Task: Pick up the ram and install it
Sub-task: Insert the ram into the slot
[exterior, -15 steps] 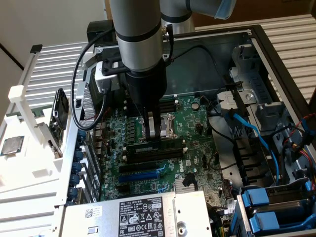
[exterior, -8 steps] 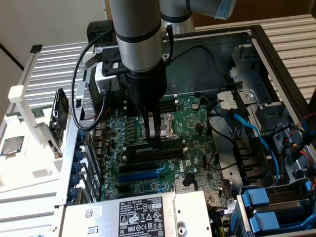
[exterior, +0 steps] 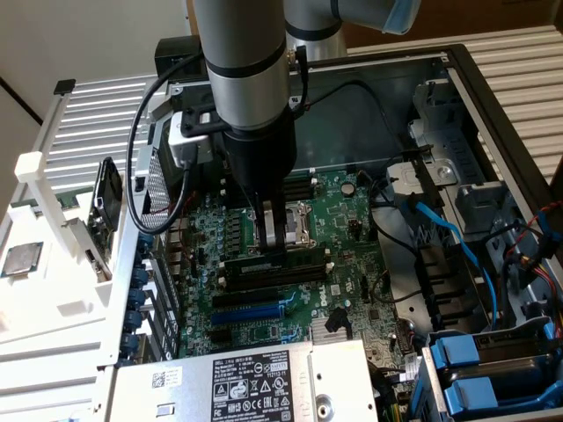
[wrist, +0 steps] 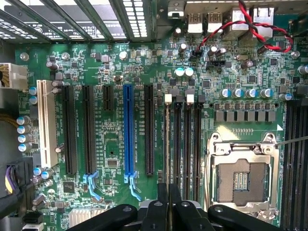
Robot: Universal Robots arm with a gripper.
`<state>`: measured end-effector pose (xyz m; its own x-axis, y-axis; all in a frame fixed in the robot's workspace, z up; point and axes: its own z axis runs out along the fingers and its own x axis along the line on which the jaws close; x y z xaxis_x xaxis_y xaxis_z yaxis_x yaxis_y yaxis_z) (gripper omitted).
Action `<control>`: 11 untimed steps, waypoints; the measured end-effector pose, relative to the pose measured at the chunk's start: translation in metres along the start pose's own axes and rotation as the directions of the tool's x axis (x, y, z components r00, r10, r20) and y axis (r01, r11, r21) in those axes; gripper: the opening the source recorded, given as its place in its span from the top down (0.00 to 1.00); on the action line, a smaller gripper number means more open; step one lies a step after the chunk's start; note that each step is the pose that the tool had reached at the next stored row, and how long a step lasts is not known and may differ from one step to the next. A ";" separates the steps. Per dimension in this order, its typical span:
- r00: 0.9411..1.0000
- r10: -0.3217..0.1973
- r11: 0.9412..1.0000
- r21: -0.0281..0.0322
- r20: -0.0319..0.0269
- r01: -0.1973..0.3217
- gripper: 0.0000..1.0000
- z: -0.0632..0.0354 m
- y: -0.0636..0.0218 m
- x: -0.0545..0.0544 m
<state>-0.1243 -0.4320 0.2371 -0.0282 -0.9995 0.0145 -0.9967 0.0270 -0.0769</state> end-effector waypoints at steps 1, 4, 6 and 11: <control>1.000 0.000 1.000 0.000 0.000 0.000 0.87 0.0001 -0.0001 0.000; 1.000 0.000 1.000 -0.001 0.000 0.000 0.87 0.0006 -0.0005 0.000; 1.000 -0.001 1.000 -0.003 0.000 0.001 0.87 0.0007 -0.0005 0.000; 1.000 -0.002 1.000 -0.006 -0.001 0.002 0.87 0.0008 -0.0005 0.000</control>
<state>-0.1237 -0.4320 0.2363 -0.0263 -0.9995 0.0152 -0.9972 0.0252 -0.0711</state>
